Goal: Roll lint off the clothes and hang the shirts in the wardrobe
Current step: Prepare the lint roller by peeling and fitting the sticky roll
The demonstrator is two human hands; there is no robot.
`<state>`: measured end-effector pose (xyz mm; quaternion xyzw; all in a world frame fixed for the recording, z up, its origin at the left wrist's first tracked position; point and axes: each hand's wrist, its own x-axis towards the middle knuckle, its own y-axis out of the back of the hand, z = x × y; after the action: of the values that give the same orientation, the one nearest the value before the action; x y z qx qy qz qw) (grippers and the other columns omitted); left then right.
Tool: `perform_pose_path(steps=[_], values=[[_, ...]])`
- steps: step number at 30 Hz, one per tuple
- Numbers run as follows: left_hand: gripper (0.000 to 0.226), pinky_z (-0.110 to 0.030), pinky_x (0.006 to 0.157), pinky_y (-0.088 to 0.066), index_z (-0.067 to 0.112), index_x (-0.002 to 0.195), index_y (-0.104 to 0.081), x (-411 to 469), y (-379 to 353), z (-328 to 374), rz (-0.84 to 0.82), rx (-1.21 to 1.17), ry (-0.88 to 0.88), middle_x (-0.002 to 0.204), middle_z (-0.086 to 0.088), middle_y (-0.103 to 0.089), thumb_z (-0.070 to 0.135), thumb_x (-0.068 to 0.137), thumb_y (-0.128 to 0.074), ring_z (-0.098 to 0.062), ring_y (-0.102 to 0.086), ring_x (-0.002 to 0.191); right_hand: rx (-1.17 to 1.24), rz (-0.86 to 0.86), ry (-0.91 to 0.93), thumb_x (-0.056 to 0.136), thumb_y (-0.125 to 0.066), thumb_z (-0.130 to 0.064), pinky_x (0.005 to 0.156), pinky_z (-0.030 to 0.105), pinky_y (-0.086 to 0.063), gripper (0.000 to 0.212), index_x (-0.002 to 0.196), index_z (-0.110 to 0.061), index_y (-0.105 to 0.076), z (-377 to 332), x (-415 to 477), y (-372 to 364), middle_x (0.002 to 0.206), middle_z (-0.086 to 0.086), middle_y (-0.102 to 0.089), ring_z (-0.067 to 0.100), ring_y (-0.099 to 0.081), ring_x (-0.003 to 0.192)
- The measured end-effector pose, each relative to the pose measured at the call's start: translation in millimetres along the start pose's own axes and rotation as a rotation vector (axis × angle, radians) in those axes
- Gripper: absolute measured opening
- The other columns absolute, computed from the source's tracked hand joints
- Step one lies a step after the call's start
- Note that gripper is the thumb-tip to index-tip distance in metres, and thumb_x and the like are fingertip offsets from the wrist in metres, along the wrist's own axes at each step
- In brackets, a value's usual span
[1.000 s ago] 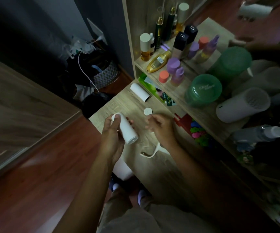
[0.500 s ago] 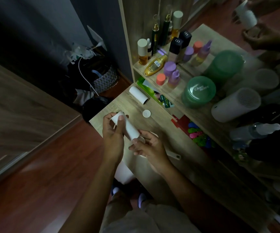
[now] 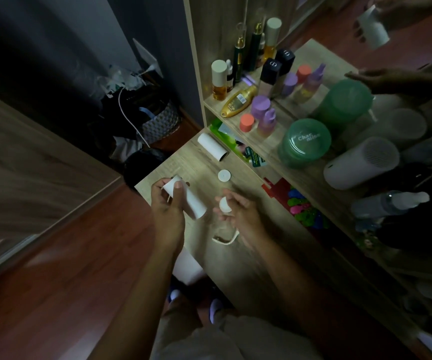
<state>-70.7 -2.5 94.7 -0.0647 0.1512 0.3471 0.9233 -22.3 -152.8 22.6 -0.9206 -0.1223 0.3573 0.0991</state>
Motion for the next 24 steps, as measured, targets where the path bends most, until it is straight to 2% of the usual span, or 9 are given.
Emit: perform_pose_path(steps=[3, 6, 8, 10, 13, 15, 18, 21, 24], values=[[0.011, -0.051, 0.092, -0.052, 0.039, 0.099, -0.060, 1, 4, -3, 0.005, 0.018, 0.002, 0.105, -0.006, -0.067, 0.044, 0.090, -0.063, -0.020, -0.063, 0.099, -0.215, 0.152, 0.122, 0.102, -0.056, -0.016, 0.086, 0.030, -0.060, 0.032, 0.132, -0.009, -0.063, -5, 32, 10, 0.124, 0.009, -0.069, 0.022, -0.069, 0.105], [0.011, -0.046, 0.088, -0.051, 0.035, 0.102, -0.058, 2, 9, -8, 0.012, 0.017, 0.018, 0.101, -0.001, -0.066, 0.040, 0.092, -0.062, -0.016, -0.062, 0.096, -0.503, 0.203, 0.328, 0.097, -0.058, -0.002, 0.087, 0.017, -0.056, 0.028, 0.123, 0.002, -0.068, -8, 53, 19, 0.113, 0.015, -0.074, 0.023, -0.070, 0.105], [0.007, -0.047, 0.088, -0.052, 0.032, 0.104, -0.057, 2, 12, -10, 0.018, 0.013, 0.025, 0.099, 0.001, -0.066, 0.033, 0.098, -0.060, -0.016, -0.063, 0.095, -0.709, 0.206, 0.412, 0.093, -0.058, 0.005, 0.090, 0.023, -0.056, 0.029, 0.120, 0.004, -0.069, -6, 62, 23, 0.112, 0.016, -0.074, 0.025, -0.071, 0.105], [0.006, -0.046, 0.087, -0.054, 0.027, 0.106, -0.056, 2, 15, -13, 0.031, -0.004, 0.042, 0.098, 0.000, -0.066, 0.025, 0.101, -0.059, -0.017, -0.064, 0.095, -0.872, 0.199, 0.432, 0.091, -0.061, 0.005, 0.096, 0.023, -0.050, 0.033, 0.124, 0.000, -0.067, -5, 69, 24, 0.121, 0.015, -0.072, 0.024, -0.067, 0.114], [0.011, -0.035, 0.077, -0.056, 0.018, 0.111, -0.053, 1, 19, -14, 0.049, -0.033, 0.059, 0.095, 0.005, -0.066, 0.018, 0.102, -0.058, -0.009, -0.067, 0.089, -0.999, 0.172, 0.410, 0.091, -0.064, 0.001, 0.096, 0.018, -0.042, 0.040, 0.130, -0.008, -0.064, 4, 79, 30, 0.129, 0.011, -0.067, 0.022, -0.061, 0.122], [0.012, -0.028, 0.072, -0.057, 0.015, 0.112, -0.051, 1, 22, -15, 0.061, -0.038, 0.068, 0.095, 0.006, -0.066, 0.015, 0.102, -0.058, -0.004, -0.068, 0.085, -1.047, 0.164, 0.413, 0.091, -0.066, -0.002, 0.095, 0.019, -0.044, 0.040, 0.130, -0.011, -0.064, 9, 83, 33, 0.130, 0.009, -0.066, 0.022, -0.060, 0.122], [0.019, -0.025, 0.069, -0.058, 0.012, 0.117, -0.050, 1, 30, -16, 0.058, -0.052, 0.072, 0.101, 0.002, -0.065, 0.015, 0.101, -0.059, -0.010, -0.068, 0.092, -1.182, 0.168, 0.470, 0.090, -0.069, -0.007, 0.099, 0.027, -0.048, 0.040, 0.129, -0.014, -0.064, 17, 87, 36, 0.127, 0.008, -0.067, 0.022, -0.059, 0.120], [0.025, -0.030, 0.073, -0.060, 0.010, 0.121, -0.049, 2, 39, -17, 0.061, -0.094, 0.073, 0.108, -0.001, -0.063, 0.015, 0.099, -0.061, -0.018, -0.067, 0.101, -1.282, 0.171, 0.488, 0.089, -0.072, -0.015, 0.104, 0.037, -0.051, 0.041, 0.129, -0.019, -0.064, 20, 89, 38, 0.128, 0.004, -0.067, 0.021, -0.059, 0.122], [0.037, -0.043, 0.084, -0.060, 0.011, 0.132, -0.048, 3, 51, -16, 0.098, -0.142, 0.086, 0.114, 0.002, -0.061, 0.016, 0.098, -0.064, -0.022, -0.065, 0.108, -1.292, 0.222, 0.538, 0.090, -0.068, -0.026, 0.098, 0.041, -0.054, 0.034, 0.123, -0.021, -0.065, 18, 87, 33, 0.121, 0.002, -0.069, 0.018, -0.062, 0.116]])
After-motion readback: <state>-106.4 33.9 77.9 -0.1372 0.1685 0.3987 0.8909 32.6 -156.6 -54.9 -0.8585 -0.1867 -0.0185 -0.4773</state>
